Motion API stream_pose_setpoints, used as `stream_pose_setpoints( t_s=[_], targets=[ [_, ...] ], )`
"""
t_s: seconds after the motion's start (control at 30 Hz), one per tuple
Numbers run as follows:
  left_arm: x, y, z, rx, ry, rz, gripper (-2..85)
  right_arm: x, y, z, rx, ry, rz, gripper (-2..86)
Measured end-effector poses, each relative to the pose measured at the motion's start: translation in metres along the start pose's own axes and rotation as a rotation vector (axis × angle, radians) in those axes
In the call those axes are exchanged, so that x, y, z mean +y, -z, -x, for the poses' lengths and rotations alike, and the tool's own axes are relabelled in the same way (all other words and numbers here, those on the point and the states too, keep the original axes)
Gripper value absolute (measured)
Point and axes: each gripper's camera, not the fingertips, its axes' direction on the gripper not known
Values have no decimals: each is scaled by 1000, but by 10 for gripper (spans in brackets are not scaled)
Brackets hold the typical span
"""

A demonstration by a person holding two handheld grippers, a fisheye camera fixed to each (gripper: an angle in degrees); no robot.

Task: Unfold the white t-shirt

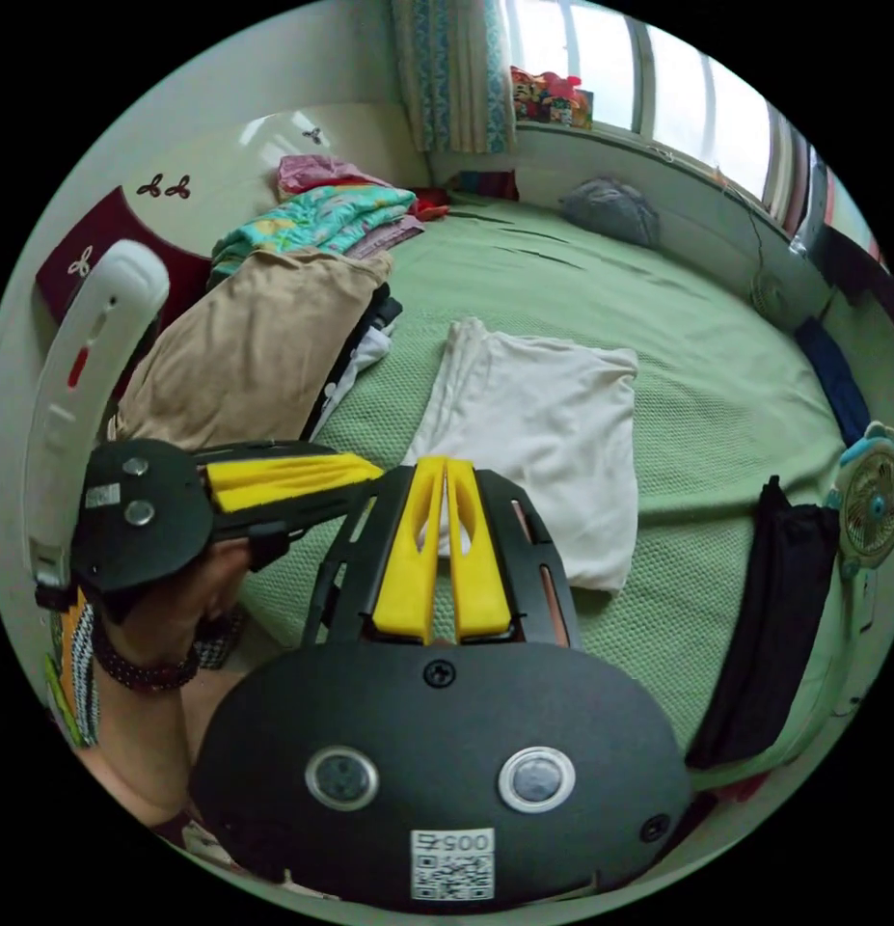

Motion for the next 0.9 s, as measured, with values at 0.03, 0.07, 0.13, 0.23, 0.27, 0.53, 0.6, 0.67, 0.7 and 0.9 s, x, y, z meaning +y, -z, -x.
stream_pose_setpoints(
  t_s=[0.03, 0.07, 0.13, 0.23, 0.27, 0.53, 0.6, 0.67, 0.7, 0.9],
  targets=[
    [-1, -1, 2, 14, 15, -1, -7, 1, -1, 0, 6, 8, 3, -10],
    [-3, -2, 5, 27, 30, -4, -7, 3, -4, 0, 19, 4, 14, -10],
    [-5, -2, 6, 38, 39, -22, -7, 6, -9, -3, 18, -19, 33, -10],
    [-9, -6, 5, 75, 20, -67, -7, 7, -17, -3, 3, -19, 52, -10],
    [-12, -10, 2, 47, 8, -68, -7, 7, -21, -2, 17, -13, 59, -10],
    [-25, -39, -4, -5, -36, 24, -6, 4, -49, -15, 34, -47, 74, -10],
    [-27, -45, -5, -36, -45, 56, -6, 4, -56, -18, 40, -61, 90, -10],
    [-29, -50, -5, -49, -48, 74, -6, 4, -60, -20, 54, -66, 103, -10],
    [-29, -50, -4, -47, -46, 77, -6, 4, -61, -21, 52, -67, 103, -10],
    [-23, -33, -2, -6, -13, -17, -6, 4, -50, -27, 31, -106, 72, -11]
  ],
)
